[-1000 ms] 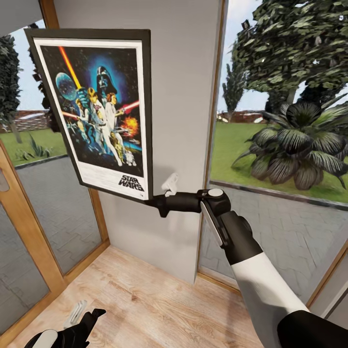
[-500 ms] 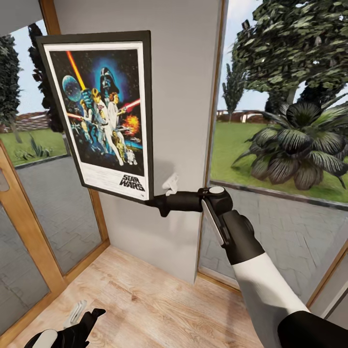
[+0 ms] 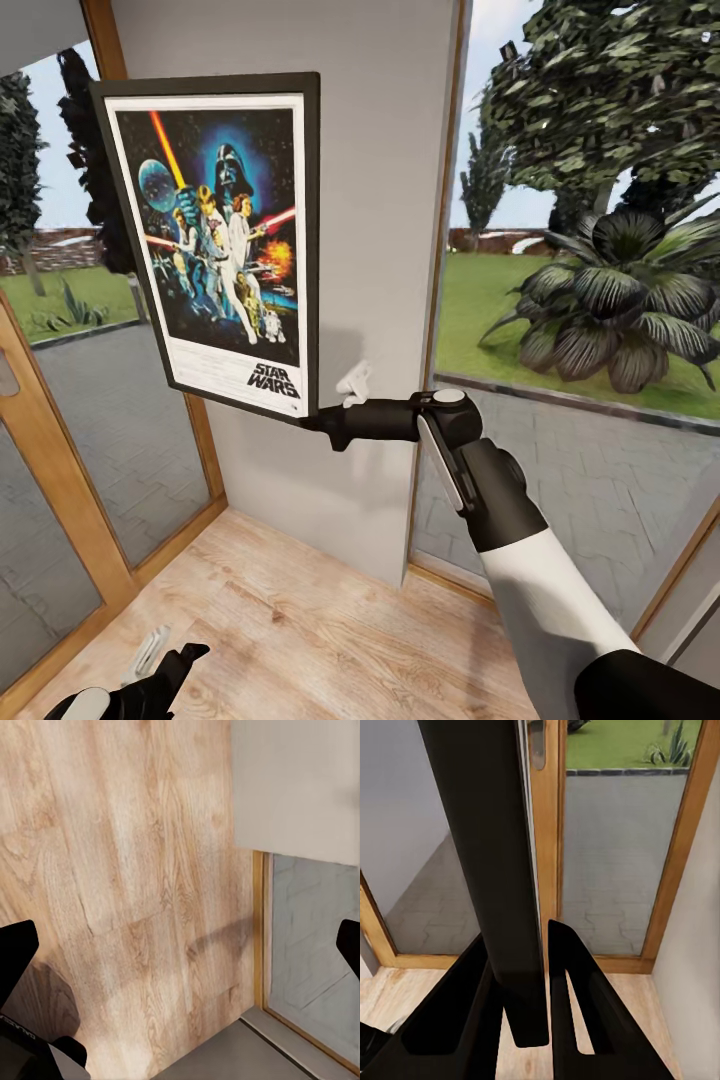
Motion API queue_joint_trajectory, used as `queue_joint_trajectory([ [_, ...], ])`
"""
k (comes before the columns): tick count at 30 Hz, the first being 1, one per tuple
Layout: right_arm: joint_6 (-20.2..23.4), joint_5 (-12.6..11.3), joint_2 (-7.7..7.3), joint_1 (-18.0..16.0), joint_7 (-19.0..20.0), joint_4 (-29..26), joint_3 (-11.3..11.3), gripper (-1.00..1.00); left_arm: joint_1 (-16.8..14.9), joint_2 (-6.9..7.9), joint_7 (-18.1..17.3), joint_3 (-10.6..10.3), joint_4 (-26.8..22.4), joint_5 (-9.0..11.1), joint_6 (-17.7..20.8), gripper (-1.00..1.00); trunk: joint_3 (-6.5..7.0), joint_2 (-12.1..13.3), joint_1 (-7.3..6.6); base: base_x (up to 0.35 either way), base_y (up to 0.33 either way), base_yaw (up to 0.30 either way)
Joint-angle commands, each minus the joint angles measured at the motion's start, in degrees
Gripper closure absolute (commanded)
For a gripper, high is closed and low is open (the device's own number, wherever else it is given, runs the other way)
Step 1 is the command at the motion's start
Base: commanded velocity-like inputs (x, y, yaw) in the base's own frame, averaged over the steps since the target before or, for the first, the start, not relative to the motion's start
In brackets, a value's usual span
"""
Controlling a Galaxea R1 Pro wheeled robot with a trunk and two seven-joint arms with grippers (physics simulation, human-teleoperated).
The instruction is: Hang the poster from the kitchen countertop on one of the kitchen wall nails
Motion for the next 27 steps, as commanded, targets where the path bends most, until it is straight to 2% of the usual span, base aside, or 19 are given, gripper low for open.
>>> queue_joint_trajectory([
  [1, 0.32, 0.28, 0.03, -0.04, 0.32, -0.05, -0.07, 1.00, -0.01, -0.01, 0.50, 0.10, -0.09, 0.61, 0.26, -1.00, -0.07, -0.08, 0.03, 0.000, 0.000, 0.000],
  [11, 0.32, 0.28, 0.03, -0.04, 0.32, -0.05, -0.07, 1.00, -0.01, -0.01, 0.50, 0.10, -0.09, 0.61, 0.26, -1.00, -0.07, -0.08, 0.03, 0.000, 0.000, 0.000],
  [16, 1.67, 1.57, -0.14, 0.68, -0.11, -0.99, 0.25, 1.00, 0.14, 0.36, 0.46, -0.22, -0.03, 0.67, -0.97, -1.00, -0.07, -0.08, 0.03, 0.019, 0.019, 0.000],
  [24, 3.92, 1.88, -0.11, 1.29, -1.01, -0.95, 0.13, 1.00, 0.22, 0.56, 0.43, -0.42, 0.01, 0.67, -1.92, -1.00, 0.08, -0.08, 0.03, 0.167, 0.189, -0.132],
  [25, 5.95, 1.88, -0.09, 1.31, -1.16, -0.80, 0.11, 1.00, 0.22, 0.57, 0.43, -0.42, 0.01, 0.67, -1.94, -1.00, 0.10, -0.08, 0.03, 0.204, 0.232, -0.238],
  [27, 6.19, 1.77, -0.04, 1.15, -2.71, 0.59, 0.01, 1.00, 0.23, 0.58, 0.43, -0.43, 0.01, 0.67, -2.00, -1.00, 0.16, -0.08, 0.03, 0.210, 0.240, -0.260],
])
